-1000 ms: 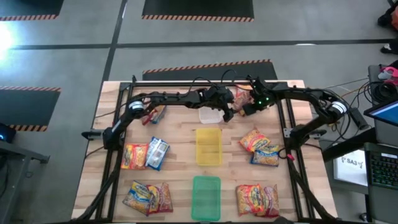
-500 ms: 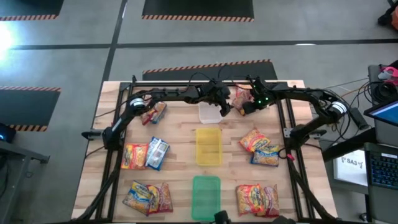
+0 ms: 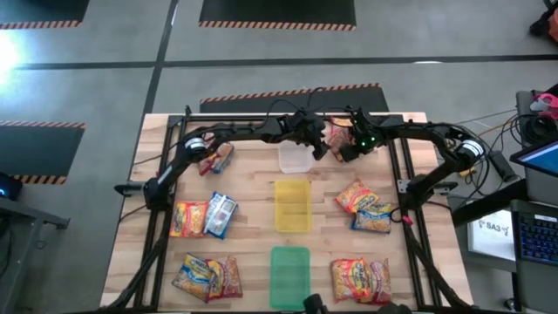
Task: Sort Maruchan noodles
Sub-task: Put the red noodle pack into the transparent bin
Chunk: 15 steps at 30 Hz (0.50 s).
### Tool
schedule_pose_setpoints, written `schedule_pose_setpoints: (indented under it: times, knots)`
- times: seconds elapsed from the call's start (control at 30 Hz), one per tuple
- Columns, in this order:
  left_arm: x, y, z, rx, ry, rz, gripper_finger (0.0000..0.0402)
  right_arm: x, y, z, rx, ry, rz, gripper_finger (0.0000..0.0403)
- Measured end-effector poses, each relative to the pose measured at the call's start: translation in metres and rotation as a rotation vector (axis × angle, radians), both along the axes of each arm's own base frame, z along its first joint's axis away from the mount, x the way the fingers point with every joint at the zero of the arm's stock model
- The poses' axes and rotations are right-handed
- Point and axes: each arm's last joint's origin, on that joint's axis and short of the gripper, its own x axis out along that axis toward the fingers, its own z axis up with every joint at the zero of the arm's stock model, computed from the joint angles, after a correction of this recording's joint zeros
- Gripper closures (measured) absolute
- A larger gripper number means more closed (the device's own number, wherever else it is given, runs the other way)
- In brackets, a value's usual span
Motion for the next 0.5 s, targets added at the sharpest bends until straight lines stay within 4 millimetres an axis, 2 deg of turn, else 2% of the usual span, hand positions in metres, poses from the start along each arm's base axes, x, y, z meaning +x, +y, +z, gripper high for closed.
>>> schedule_pose_setpoints:
  times: [0.27, 0.37, 0.5]
  knots:
    - [0.027, 0.013, 0.005, -0.002, 0.071, 0.034, 0.0126, 0.001, 0.001, 0.0, -0.022, 0.016, 0.029, 0.0232]
    - [0.036, 0.018, -0.003, -0.005, 0.09, 0.035, 0.0126, 0.001, 0.001, -0.001, -0.029, 0.023, 0.046, 0.0232]
    - [0.033, 0.02, -0.009, 0.012, 0.083, 0.086, 0.0126, 0.0, 0.002, -0.002, -0.027, 0.033, 0.061, 0.0232]
